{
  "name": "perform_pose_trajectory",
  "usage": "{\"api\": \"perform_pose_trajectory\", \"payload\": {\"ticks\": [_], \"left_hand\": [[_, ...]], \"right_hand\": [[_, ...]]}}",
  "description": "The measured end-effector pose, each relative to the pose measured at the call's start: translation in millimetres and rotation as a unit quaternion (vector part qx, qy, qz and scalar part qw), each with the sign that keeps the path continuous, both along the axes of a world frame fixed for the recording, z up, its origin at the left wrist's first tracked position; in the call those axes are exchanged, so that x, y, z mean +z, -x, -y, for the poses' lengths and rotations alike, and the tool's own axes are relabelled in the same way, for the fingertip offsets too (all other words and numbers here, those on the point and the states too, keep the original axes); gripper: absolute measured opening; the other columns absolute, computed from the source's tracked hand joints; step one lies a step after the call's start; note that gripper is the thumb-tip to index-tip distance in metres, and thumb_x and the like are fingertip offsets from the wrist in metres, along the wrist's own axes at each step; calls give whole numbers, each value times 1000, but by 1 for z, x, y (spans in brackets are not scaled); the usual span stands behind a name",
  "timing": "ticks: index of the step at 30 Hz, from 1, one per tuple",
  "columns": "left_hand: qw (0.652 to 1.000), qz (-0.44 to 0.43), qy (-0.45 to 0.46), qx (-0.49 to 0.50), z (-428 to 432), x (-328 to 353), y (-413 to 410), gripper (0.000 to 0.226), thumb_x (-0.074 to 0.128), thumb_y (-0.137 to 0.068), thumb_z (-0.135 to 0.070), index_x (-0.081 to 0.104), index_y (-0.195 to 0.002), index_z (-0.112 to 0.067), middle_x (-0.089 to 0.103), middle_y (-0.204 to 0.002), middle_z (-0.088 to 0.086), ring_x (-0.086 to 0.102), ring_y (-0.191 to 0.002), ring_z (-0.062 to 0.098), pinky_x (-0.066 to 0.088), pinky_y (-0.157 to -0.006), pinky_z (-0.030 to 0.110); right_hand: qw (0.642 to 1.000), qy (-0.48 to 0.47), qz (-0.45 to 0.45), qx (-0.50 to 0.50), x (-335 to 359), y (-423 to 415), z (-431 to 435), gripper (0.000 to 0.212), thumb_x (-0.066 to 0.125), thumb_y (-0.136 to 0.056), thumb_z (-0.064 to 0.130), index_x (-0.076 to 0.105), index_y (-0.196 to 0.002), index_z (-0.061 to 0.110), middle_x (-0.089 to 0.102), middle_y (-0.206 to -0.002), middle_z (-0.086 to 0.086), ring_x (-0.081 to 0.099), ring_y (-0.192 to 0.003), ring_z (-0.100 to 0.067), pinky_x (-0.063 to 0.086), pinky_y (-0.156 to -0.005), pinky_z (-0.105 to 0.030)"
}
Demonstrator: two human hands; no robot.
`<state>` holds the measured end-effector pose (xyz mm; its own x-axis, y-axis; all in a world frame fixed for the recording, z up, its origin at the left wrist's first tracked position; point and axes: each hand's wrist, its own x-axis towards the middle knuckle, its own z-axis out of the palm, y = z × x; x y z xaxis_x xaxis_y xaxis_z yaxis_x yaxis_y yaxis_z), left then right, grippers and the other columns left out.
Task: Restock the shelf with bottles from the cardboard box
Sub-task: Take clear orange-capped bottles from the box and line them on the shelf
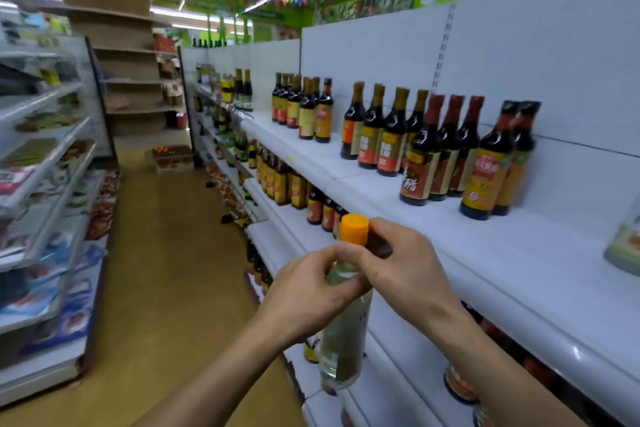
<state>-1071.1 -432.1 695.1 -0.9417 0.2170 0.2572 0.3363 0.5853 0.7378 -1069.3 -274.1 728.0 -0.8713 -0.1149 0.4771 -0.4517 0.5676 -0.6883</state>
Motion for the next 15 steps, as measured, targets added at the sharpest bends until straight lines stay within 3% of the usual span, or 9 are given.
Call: {"api": "perform_pose_trajectory", "payload": {"ticks": [4,7,11,15], "left_hand": [[998,-16,15,-60,-40,36,2,47,47,-82,-83,65,-104,-46,74,-94,-15,70,-83,3,60,-65,35],[995,-38,0,-87,-67,57,1,45,49,-84,-81,67,-104,-45,75,-95,-18,70,-89,0,61,-76,43],[991,-66,-6,-118,-104,84,-4,48,49,-80,-80,68,-104,-43,74,-97,-21,70,-91,-1,62,-79,42],[983,-88,-20,-158,-141,111,-8,37,49,-78,-80,66,-96,-52,72,-97,-30,67,-91,-8,61,-79,34]], "right_hand": [[998,18,-44,-34,35,-15,-38,21,73,-84,49,70,-81,28,72,-79,11,67,-81,-6,56,-71,-40],[996,16,-72,-53,54,-24,-63,18,74,-86,45,69,-79,29,71,-78,14,67,-81,-4,55,-69,-31],[992,5,-96,-82,80,-37,-101,20,73,-87,46,66,-76,30,66,-73,22,63,-77,0,44,-63,-15],[989,9,-106,-107,106,-50,-136,25,73,-88,47,69,-80,23,68,-73,7,65,-73,-8,54,-66,-31]]}}
